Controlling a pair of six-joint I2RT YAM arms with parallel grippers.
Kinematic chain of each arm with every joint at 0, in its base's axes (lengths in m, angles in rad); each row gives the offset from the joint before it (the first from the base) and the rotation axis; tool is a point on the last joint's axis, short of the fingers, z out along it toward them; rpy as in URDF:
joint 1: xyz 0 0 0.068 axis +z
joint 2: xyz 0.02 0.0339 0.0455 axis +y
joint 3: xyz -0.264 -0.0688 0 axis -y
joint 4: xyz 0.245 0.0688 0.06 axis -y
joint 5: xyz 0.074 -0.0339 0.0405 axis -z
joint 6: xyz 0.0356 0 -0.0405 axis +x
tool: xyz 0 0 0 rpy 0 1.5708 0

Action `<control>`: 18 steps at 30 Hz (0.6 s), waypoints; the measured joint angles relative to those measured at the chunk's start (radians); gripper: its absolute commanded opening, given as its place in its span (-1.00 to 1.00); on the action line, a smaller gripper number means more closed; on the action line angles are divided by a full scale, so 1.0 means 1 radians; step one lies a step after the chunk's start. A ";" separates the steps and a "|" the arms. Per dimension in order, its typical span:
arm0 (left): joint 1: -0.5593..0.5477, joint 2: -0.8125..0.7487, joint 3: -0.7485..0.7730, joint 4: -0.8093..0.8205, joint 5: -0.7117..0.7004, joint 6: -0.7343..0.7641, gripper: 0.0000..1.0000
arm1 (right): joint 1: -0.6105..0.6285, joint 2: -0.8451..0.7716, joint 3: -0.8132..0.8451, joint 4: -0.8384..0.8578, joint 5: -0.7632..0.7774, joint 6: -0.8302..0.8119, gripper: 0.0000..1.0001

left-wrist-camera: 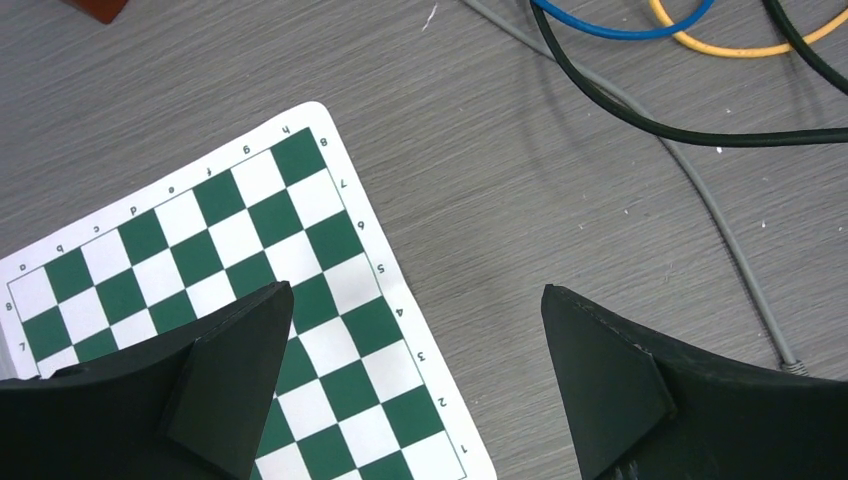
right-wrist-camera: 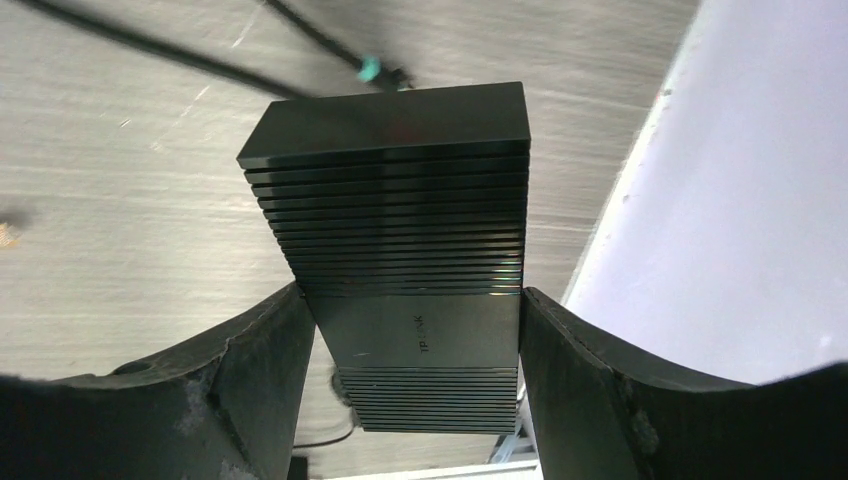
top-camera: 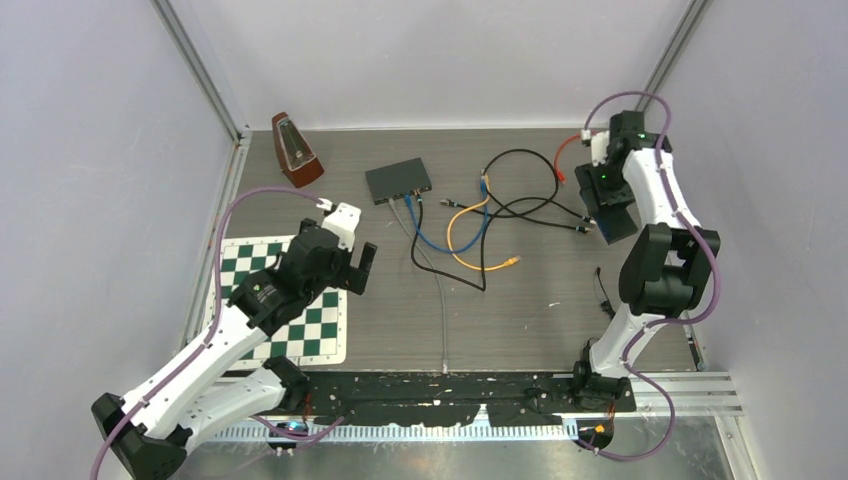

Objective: Insert the plug into the switch port
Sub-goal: Place the switch port at the center of the board.

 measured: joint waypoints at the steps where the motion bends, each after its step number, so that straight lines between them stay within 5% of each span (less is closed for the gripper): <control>1: 0.000 -0.007 -0.001 -0.001 -0.002 -0.005 0.99 | 0.026 -0.011 -0.027 0.003 0.013 0.019 -0.31; 12: 0.000 -0.119 -0.019 0.005 -0.005 0.003 0.98 | 0.293 -0.098 -0.337 0.093 0.037 0.200 -0.30; 18: 0.000 -0.159 -0.030 0.006 -0.021 0.012 0.98 | 0.402 -0.127 -0.487 0.158 0.015 0.167 -0.29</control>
